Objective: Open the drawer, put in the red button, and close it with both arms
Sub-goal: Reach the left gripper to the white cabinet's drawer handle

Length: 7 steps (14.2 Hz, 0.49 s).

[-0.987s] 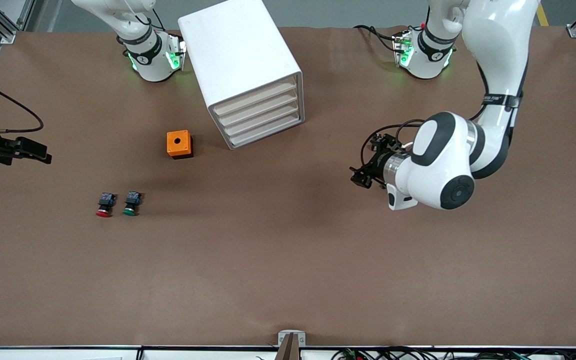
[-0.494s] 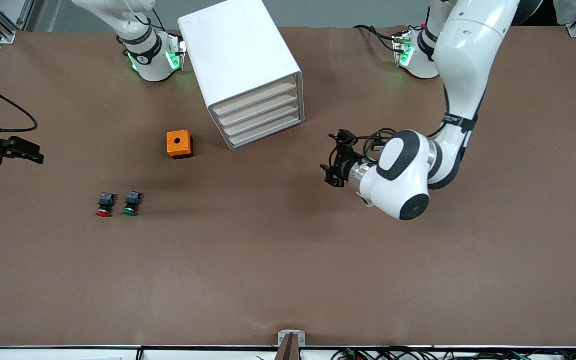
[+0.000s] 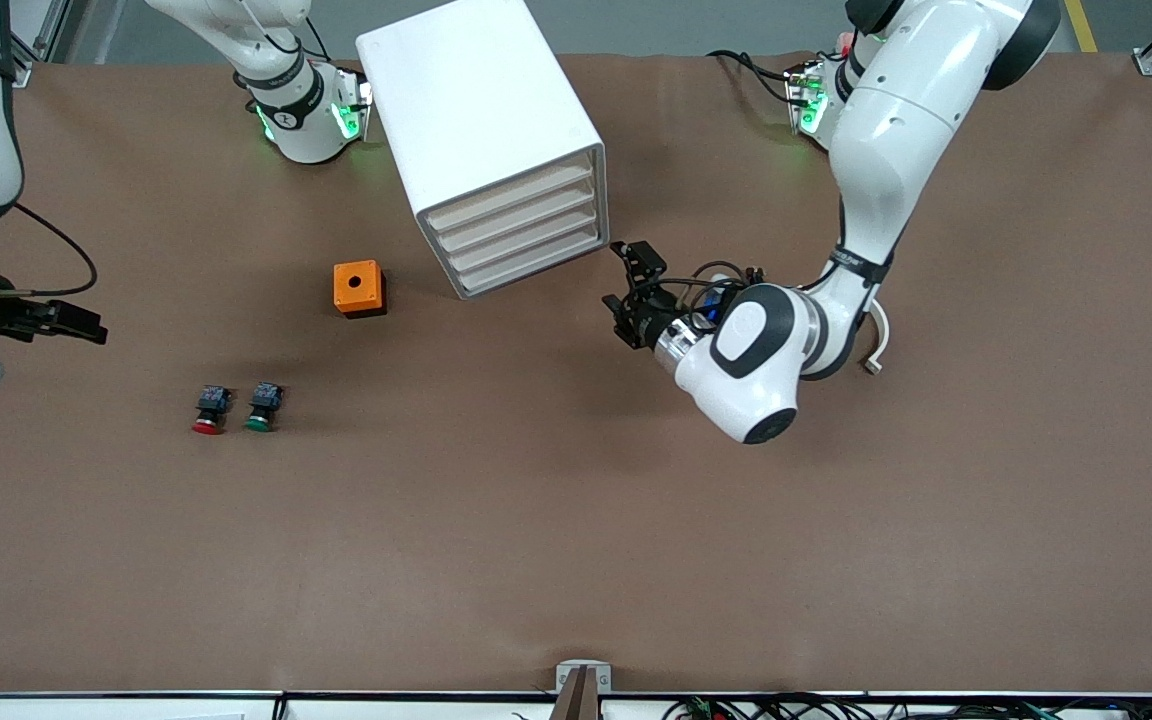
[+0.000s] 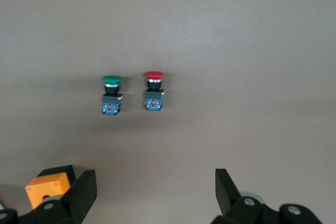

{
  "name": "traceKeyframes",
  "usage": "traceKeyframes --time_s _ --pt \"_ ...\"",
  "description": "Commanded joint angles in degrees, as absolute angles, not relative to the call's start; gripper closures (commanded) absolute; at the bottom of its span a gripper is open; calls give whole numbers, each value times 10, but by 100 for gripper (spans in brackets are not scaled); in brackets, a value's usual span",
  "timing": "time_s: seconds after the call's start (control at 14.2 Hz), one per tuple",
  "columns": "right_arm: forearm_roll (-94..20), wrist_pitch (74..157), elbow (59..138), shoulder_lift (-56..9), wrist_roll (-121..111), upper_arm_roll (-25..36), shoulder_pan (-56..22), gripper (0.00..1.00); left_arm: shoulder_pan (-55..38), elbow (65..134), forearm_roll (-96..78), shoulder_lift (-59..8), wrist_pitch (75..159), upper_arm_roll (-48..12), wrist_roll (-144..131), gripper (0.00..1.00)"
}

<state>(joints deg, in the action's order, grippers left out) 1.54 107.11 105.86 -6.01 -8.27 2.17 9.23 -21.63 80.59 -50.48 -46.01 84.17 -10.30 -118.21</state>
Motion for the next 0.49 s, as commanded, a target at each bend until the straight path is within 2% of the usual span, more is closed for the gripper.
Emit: traceKeyframes --time_s 0.0,0.35,0.42 --pt "14 1135 1126 -36 -79 16 101 0 -235 790 -533 -481 820 -104 -1207 0" --pt "14 1326 1258 -37 -62 15 105 0 -270 795 -541 -507 807 -104 -1238 0" --pt "14 1360 1273 -40 -53 14 104 0 -273 795 -541 -511 805 -104 -1245 8"
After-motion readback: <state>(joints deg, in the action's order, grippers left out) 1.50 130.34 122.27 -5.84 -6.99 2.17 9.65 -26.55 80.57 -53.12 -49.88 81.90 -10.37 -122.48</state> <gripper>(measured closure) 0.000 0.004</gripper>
